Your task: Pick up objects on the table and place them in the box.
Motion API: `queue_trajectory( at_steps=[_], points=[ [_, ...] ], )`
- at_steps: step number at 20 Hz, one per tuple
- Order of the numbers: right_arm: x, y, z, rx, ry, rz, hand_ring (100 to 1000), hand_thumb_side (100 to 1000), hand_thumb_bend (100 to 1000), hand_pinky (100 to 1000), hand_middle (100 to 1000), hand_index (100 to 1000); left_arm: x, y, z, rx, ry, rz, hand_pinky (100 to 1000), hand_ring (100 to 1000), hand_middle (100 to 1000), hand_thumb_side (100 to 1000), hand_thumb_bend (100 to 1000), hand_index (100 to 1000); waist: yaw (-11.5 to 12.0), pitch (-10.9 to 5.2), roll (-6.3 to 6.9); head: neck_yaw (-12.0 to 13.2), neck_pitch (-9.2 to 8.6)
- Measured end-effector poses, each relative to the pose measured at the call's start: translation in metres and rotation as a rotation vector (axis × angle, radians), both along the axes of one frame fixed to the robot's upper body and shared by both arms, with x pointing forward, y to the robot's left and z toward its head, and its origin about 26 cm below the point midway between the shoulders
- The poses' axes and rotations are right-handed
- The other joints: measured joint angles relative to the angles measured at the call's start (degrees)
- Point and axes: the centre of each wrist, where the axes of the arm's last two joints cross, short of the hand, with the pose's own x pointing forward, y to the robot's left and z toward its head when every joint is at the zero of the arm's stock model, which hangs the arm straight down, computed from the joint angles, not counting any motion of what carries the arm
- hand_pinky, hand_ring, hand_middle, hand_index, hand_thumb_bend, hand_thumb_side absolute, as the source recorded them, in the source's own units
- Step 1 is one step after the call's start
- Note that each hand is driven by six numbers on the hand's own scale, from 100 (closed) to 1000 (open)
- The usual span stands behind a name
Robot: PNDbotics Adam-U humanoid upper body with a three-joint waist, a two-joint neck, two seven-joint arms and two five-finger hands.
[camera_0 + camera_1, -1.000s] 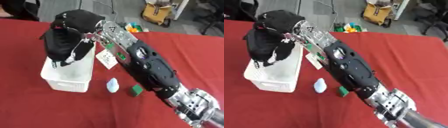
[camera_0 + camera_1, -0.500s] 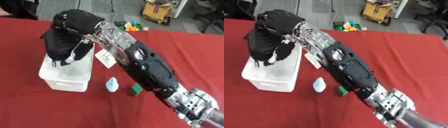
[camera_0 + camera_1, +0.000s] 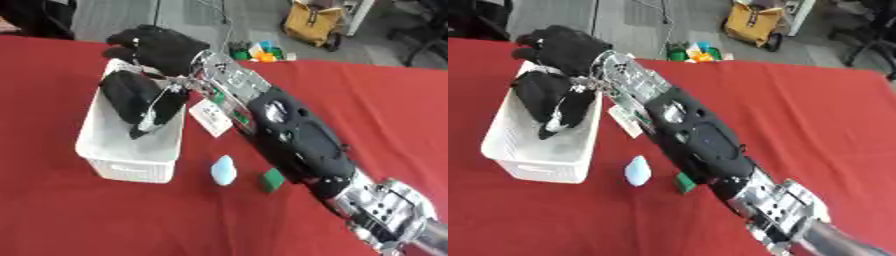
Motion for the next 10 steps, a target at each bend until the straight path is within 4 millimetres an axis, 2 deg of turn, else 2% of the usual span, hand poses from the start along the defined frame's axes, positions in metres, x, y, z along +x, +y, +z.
queue_trajectory(
  at_steps=[5,10],
  points=[
    [-0.002,0.001,0.002,-0.001,0.002,0.01,979,666,878,972,982,981,0.0,0.0,0.0,0.0,0.0,0.0,170,667,750,1000,100,869,-0.26,0.0,0.0,0.02,0.0],
    [-0.013,0.006,0.013,0.025,-0.007,0.05,958,664,886,954,965,973,0.0,0.0,-0.001,0.0,0.003,0.001,176,667,749,1000,100,869,-0.82,-0.11,0.21,0.26,0.02]
  ],
)
